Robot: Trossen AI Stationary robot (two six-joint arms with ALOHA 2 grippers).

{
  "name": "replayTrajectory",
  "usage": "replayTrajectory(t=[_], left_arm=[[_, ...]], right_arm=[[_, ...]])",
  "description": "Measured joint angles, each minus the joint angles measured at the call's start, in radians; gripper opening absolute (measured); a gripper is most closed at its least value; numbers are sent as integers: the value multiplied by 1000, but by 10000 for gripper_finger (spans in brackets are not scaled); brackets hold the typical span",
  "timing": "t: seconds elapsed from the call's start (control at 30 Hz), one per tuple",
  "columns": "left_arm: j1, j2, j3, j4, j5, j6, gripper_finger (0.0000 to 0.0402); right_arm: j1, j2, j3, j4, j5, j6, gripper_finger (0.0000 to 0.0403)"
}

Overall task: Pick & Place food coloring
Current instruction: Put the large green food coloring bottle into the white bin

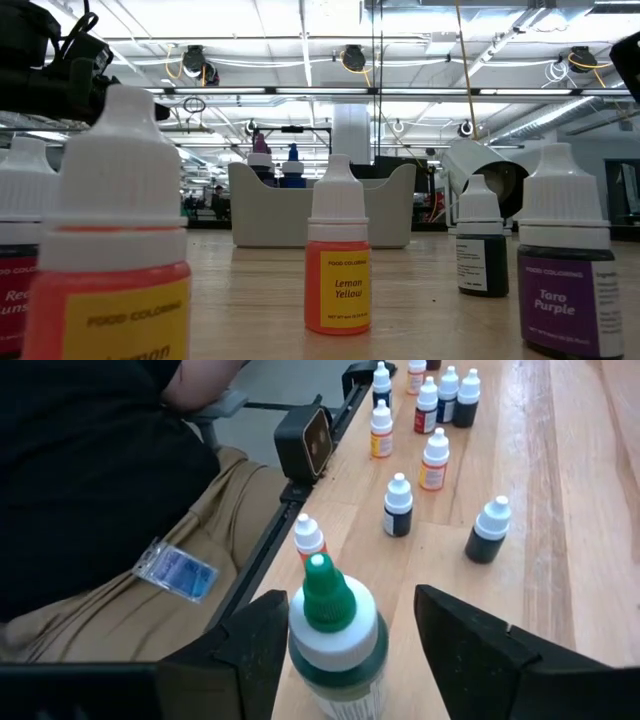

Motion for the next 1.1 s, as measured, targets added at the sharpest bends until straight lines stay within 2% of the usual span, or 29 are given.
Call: replayTrajectory(t=[0.17, 0.4, 0.77, 1.1], left_arm=[[0, 0, 0, 0, 0, 0, 58], [0, 0, 0, 0, 0, 0, 58], [0, 0, 0, 0, 0, 0, 58], [0, 0, 0, 0, 1, -4, 58]], right_arm=[[0, 0, -36, 58, 0, -7, 201], [0, 1, -134, 273, 1, -46, 201], [0, 2, -139, 281, 3, -91, 201], [6, 79, -139, 382, -2, -166, 201]])
